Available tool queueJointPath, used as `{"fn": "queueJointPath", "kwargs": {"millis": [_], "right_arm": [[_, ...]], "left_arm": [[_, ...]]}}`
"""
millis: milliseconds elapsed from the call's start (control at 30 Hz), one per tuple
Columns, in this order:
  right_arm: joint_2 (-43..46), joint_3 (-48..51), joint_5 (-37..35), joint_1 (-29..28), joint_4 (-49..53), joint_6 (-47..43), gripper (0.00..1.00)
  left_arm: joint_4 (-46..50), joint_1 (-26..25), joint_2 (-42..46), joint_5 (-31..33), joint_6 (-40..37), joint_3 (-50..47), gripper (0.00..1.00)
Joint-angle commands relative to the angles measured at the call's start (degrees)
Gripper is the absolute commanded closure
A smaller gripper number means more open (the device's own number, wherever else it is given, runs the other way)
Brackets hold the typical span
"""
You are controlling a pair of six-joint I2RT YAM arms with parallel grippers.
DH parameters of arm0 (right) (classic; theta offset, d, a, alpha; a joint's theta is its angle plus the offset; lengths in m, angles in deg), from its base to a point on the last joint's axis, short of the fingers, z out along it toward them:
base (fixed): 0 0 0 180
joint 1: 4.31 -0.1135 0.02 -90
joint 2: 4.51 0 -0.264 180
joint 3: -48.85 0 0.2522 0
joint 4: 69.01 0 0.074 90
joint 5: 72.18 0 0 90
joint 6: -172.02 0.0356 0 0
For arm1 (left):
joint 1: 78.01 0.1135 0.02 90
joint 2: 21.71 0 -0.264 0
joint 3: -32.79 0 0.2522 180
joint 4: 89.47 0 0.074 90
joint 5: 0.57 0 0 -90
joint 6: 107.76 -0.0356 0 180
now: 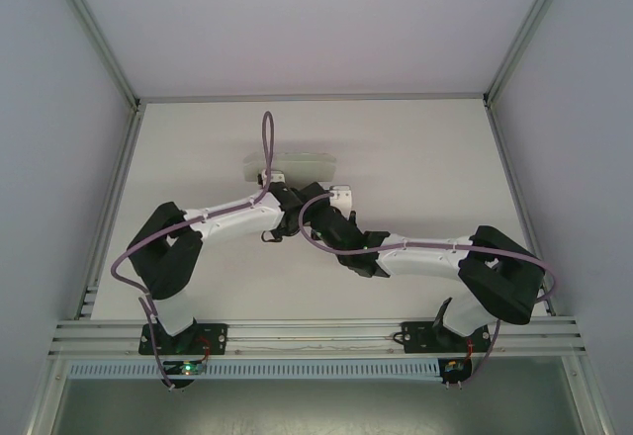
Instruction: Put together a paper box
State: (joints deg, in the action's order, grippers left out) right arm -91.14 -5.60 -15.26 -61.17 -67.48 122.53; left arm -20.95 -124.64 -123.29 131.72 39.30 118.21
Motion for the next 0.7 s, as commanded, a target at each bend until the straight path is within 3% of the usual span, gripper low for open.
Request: {"fn": "queueJointPath", "kwargs": {"millis": [0, 100, 167, 300, 467, 533, 667], "right_arm": [[0.7, 2.3, -9.1, 0.7, 7.6, -2.6, 1.0], [-1.6, 1.4, -6.7, 0.6, 6.8, -4.5, 1.0], [-4.0, -0.3, -6.4, 0.1, 8.1, -5.8, 1.0], [-7.4, -3.6, -14.0, -1.5, 17.0, -6.4, 1.0], [-9.1, -7.7, -27.0, -1.8, 34.3, 0.9, 1.0], [-9.2, -8.3, -27.5, -1.8, 36.6, 2.7, 1.0], [-6.5, -4.0, -20.6, -1.1, 25.2, -2.3, 1.0]], "left_arm": [[10.7, 2.5, -0.3, 8.4, -2.7, -3.3, 1.0], [-6.5, 2.4, 7.3, -4.7, -12.6, -9.8, 1.0], [-13.4, 2.4, 12.5, -8.6, -13.5, -12.8, 1.0], [-11.4, 2.3, 17.3, -6.6, -13.4, -12.0, 1.0], [-8.7, 2.4, 18.5, -3.6, -12.8, -11.8, 1.0], [-7.7, 2.3, 17.9, -2.2, -12.0, -11.6, 1.0], [-4.4, 2.4, 15.1, -0.4, -9.8, -10.6, 1.0]]}}
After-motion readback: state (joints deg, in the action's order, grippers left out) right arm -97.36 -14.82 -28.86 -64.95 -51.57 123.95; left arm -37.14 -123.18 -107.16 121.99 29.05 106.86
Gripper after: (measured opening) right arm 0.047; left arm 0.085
